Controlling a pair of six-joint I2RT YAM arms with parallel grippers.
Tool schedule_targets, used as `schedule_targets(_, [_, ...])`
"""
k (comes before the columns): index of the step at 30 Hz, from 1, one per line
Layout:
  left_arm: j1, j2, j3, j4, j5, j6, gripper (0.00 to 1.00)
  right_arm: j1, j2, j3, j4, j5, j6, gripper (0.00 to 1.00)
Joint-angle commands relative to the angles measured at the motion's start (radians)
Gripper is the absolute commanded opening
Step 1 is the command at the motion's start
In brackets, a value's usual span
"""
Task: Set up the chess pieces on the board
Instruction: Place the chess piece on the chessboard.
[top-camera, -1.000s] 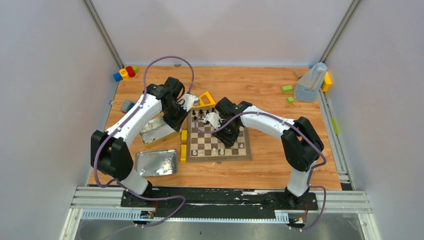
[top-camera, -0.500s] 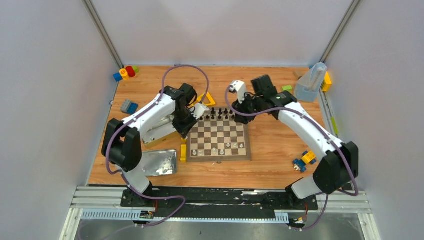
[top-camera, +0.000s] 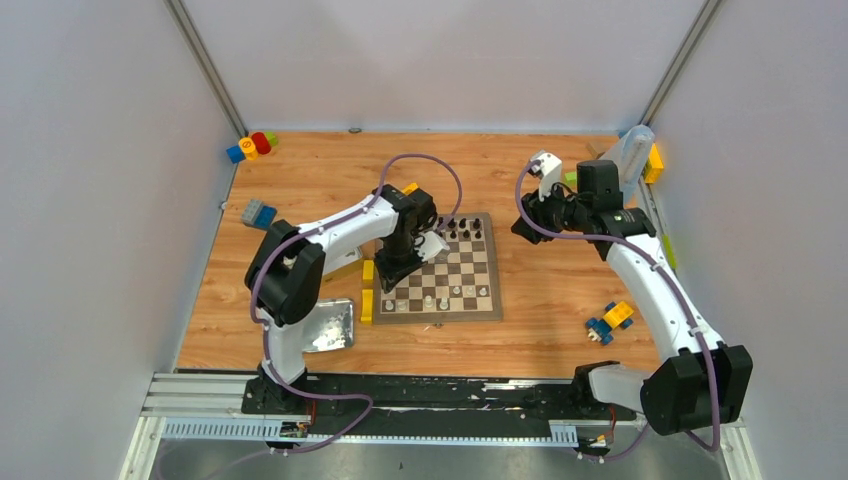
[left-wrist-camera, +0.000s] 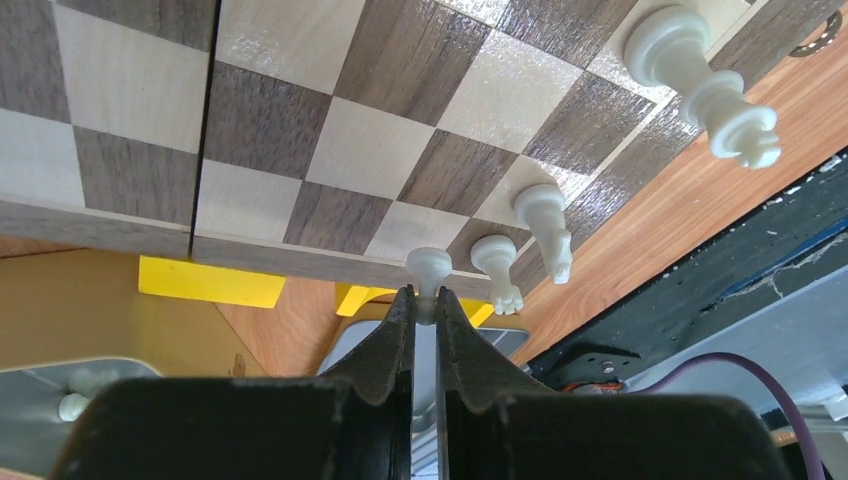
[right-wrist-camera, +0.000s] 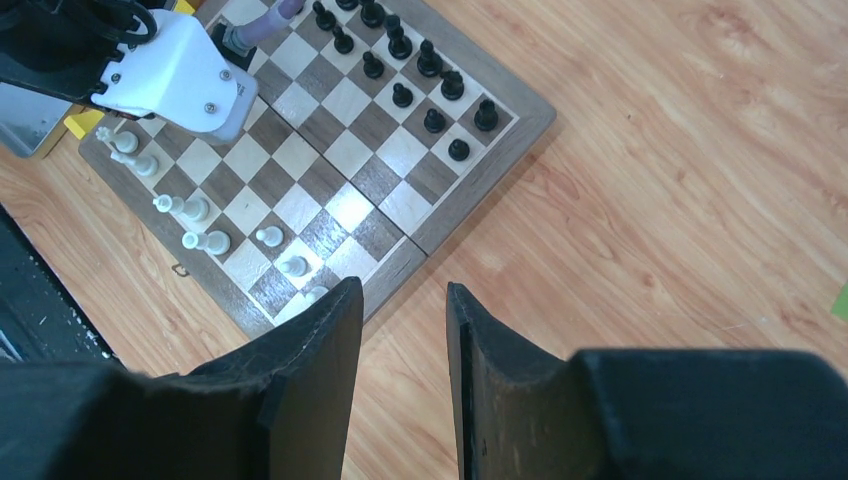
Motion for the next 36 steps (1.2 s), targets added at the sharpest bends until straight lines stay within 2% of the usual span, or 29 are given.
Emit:
schedule_targets(1, [-0.013, 0.022, 0.048, -0.021, -0.035, -0.027, 0.03, -0.013, -0.041, -0.042, 0.064, -0.065, 0.022, 0.37])
schedule_targets(36, [-0.053, 0.067, 0.049, -0.030, -0.066, -0.047, 0.08, -0.021, -0.039, -0.071, 0.078, -0.081, 0.024, 0.37])
